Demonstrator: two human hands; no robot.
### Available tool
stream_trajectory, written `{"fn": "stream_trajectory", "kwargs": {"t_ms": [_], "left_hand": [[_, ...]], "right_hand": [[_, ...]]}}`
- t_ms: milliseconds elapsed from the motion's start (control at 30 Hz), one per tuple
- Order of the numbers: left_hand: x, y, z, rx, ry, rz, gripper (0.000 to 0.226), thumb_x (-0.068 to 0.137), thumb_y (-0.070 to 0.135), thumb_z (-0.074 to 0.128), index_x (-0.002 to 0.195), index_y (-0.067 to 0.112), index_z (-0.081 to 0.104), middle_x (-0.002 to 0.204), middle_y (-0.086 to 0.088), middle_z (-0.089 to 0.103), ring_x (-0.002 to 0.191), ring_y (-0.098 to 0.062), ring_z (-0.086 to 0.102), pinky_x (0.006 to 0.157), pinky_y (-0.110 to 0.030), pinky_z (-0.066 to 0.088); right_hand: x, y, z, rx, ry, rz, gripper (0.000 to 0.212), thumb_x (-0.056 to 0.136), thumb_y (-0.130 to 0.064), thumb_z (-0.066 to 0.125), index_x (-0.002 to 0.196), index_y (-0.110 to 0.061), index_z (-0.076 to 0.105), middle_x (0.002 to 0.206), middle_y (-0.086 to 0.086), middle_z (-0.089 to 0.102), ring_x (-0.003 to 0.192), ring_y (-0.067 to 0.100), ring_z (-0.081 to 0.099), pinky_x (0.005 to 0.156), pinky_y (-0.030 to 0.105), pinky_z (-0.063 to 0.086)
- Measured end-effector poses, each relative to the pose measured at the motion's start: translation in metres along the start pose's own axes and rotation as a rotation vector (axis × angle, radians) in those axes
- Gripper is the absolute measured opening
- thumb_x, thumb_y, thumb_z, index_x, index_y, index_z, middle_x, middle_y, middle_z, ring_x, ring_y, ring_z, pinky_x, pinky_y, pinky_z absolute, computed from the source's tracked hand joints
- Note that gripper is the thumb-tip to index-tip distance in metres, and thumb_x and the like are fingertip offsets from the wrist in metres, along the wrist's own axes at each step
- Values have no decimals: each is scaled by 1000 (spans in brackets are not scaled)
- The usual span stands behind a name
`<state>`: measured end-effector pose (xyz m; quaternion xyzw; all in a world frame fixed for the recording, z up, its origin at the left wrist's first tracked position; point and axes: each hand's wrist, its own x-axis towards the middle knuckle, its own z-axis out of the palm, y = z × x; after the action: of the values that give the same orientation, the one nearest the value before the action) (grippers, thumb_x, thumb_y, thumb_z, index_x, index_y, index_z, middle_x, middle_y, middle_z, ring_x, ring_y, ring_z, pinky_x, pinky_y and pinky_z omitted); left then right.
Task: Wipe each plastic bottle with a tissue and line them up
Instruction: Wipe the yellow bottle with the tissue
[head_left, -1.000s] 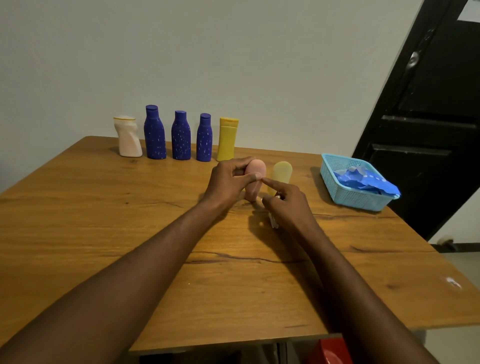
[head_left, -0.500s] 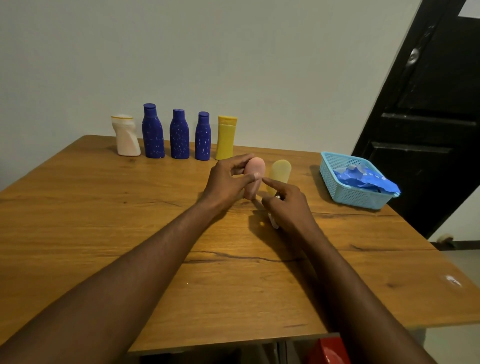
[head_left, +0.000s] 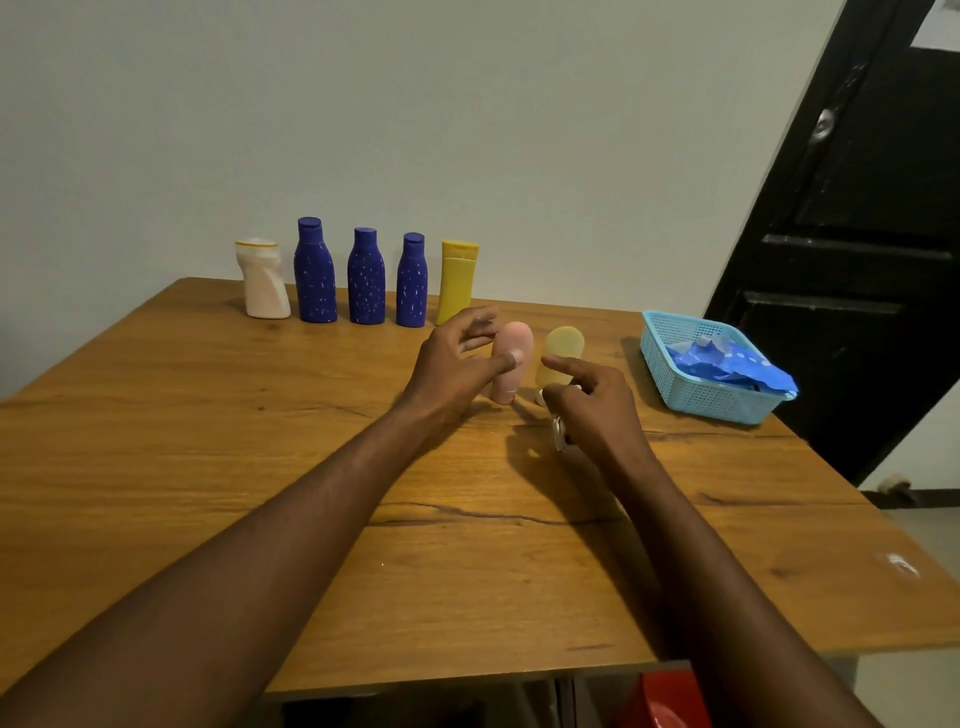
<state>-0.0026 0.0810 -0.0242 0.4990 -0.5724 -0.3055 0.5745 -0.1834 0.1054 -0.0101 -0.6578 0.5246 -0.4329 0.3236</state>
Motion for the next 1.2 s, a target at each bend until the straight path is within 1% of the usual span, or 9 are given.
{"fn": "stream_trajectory", "kwargs": {"t_ms": [133, 233, 300, 433, 600, 733, 833, 967, 1200], "left_hand": [[2, 15, -11, 52, 12, 55, 64, 87, 27, 81, 145, 22, 54, 138, 5, 62, 122, -6, 60, 97, -26, 53], [8, 32, -22, 122, 40, 102, 56, 90, 26, 79, 141, 20, 58, 133, 4, 65, 118, -6, 62, 93, -21, 52], [14, 46, -32, 153, 51, 127, 51, 91, 24, 77, 139, 18, 59, 129, 4, 66, 116, -6, 62, 92, -18, 51], [42, 72, -57, 278, 47, 157, 46, 90, 20, 78, 133, 15, 63, 124, 1, 67, 113, -11, 64, 96, -25, 54], [92, 85, -84, 588, -19, 162, 48, 90, 21, 77, 135, 14, 62, 133, -3, 65, 117, -14, 60, 94, -25, 47], [136, 83, -89, 894, -128, 100, 53, 91, 27, 74, 140, 19, 56, 141, -1, 60, 129, -23, 55, 109, -46, 39], [166, 75, -86, 1066, -161, 94, 53, 94, 30, 70, 143, 22, 53, 144, 1, 57, 133, -23, 50, 107, -47, 29], [197, 57, -79, 1187, -230, 89, 55, 94, 36, 69, 145, 25, 51, 144, 2, 57, 136, -22, 46, 107, -47, 24], [222, 45, -66, 1211, -345, 62, 46, 92, 45, 71, 130, 20, 64, 127, 2, 67, 123, -22, 55, 102, -50, 24]], "right_hand": [[0, -16, -5, 23, 26, -3, 44, 75, -33, 61, 116, -26, 75, 123, 2, 70, 104, 20, 65, 87, 53, 59], [6, -44, -12, 72, 83, -87, 24, 80, -31, 62, 89, -19, 80, 82, 1, 76, 78, 20, 69, 72, 45, 60], [17, -68, -15, 105, 98, -135, 17, 87, -24, 63, 84, -17, 79, 70, 3, 72, 66, 20, 66, 64, 39, 58], [58, -113, -12, 114, 60, -244, 25, 92, -25, 65, 76, -9, 75, 70, 17, 70, 59, 17, 61, 59, 35, 51], [121, -137, 0, -37, 55, -280, 19, 89, -27, 71, 81, -10, 76, 70, -1, 69, 66, 9, 60, 59, 25, 47], [168, -128, 15, -174, 3, -213, 14, 89, -19, 71, 94, -6, 74, 79, 1, 65, 71, 12, 59, 55, 23, 43], [199, -113, 29, -225, -24, -153, 15, 89, -18, 73, 93, -4, 73, 76, 2, 63, 69, 16, 58, 56, 29, 47], [229, -98, 45, -287, -23, -128, 13, 87, -17, 74, 90, -4, 73, 78, 6, 65, 81, 26, 66, 76, 45, 59], [254, -87, 48, -291, -42, -101, 18, 91, -8, 61, 102, 3, 71, 99, 16, 67, 88, 34, 66, 72, 45, 63]]}}
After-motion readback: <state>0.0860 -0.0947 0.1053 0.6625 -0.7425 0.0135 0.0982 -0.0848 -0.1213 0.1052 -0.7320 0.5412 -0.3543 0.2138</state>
